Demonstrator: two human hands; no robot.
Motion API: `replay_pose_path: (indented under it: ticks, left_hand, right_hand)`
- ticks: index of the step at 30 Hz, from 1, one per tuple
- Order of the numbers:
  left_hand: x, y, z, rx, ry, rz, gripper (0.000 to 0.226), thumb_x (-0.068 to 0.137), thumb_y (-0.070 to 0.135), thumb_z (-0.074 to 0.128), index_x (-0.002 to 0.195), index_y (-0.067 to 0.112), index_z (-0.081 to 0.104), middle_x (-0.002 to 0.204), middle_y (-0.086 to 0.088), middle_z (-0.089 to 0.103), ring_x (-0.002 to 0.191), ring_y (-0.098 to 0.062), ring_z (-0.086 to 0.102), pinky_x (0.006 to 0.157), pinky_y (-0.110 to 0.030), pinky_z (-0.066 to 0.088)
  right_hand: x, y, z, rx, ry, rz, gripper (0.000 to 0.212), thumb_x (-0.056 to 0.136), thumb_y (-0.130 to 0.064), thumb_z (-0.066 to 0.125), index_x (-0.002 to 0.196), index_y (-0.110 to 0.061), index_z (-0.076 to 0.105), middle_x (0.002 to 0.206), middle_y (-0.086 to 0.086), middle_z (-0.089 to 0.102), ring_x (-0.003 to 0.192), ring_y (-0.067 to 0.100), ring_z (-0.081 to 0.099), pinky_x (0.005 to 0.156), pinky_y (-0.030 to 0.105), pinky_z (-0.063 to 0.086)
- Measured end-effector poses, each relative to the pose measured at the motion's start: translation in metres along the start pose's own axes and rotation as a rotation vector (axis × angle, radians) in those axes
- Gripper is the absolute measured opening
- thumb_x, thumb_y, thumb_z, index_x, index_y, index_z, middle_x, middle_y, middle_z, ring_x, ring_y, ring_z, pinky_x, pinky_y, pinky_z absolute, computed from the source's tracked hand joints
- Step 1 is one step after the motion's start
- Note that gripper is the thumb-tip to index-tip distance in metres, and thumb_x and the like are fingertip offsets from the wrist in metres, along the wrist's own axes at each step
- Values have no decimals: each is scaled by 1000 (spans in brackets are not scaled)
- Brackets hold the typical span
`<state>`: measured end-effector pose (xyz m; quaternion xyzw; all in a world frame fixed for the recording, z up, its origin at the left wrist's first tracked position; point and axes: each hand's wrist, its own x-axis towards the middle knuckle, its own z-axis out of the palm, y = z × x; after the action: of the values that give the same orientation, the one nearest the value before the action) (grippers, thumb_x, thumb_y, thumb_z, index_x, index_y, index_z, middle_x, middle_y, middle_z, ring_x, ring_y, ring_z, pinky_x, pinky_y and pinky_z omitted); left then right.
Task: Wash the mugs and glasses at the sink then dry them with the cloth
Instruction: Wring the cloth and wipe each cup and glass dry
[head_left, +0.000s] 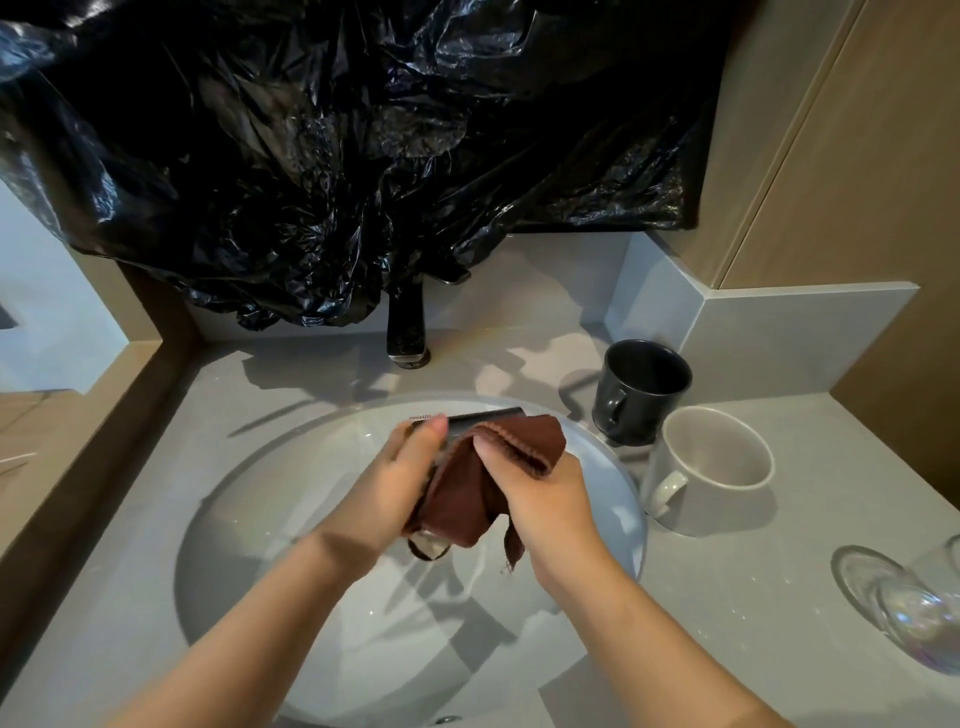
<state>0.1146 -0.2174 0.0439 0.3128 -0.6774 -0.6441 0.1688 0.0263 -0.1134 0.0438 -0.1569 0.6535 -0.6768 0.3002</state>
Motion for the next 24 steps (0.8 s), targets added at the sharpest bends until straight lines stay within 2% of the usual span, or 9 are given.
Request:
replay_pose_path:
  ticks: [3,5,6,9,11,14,16,20,24]
  left_hand:
    - [2,-15,-14,741,50,535,42,72,64,41,104,38,40,81,12,63,67,-10,57,60,-13,39]
    - [8,-27,-19,853,20,679,51,69,62,44,113,36,38,90,9,63,67,-8,54,62,-7,34]
    - [7,-28,-19,750,-18,614,50,68,64,44,112,39,39,93,9,61,70,-7,55,63,-9,37]
    - [2,-15,-8,-52,-72,147,59,68,75,43,111,35,55,99,-6,67,86,-17,66,76,-34,55]
    - [2,-6,-2,-344,-228,-180,65,78,75,41,107,25,71,105,-13,72,96,-29,69,89,-48,52]
    - [-2,4,3,-326,-221,-227,55,87,64,41,97,22,75,100,-12,74,91,-26,71,84,-43,54]
    - [0,-1,-1,-139,-77,8,52,75,65,51,103,23,64,94,-9,72,83,-21,69,74,-39,56]
    - [4,-11,-20,710,-60,574,53,58,63,56,105,42,40,92,11,63,79,-7,59,68,-11,44]
    - [6,-12,-23,512,-256,338,68,53,55,71,111,40,39,109,8,61,96,-13,61,86,-30,51]
  right_hand:
    - [9,-4,-5,183,-72,239,18,86,-29,66,88,-12,69,84,7,73,73,18,68,67,29,54]
    - [10,-9,-7,215,-121,311,27,85,-31,67,94,-6,70,90,15,73,78,27,69,76,37,56]
    - [11,-9,-7,194,-109,267,24,84,-30,68,92,-8,70,87,12,74,79,26,69,74,36,56]
    - [4,-9,-3,53,-20,16,10,84,-23,69,74,-21,67,62,-11,69,63,6,65,50,19,46]
    - [-1,-7,1,0,-7,-69,14,82,-22,71,70,-25,65,54,-17,65,52,0,61,39,16,39]
    - [-4,-7,3,3,19,-86,12,82,-24,71,72,-26,65,56,-14,66,53,3,61,39,17,39]
    - [-1,-7,1,17,17,-47,11,84,-26,68,74,-24,66,61,-10,66,56,5,62,43,21,43]
    - [8,-11,-2,211,-75,195,19,86,-27,65,91,-9,68,85,9,71,79,22,68,77,37,55]
    - [5,-8,-3,25,-6,114,11,84,-28,69,79,-19,68,73,-2,70,69,12,67,54,26,52]
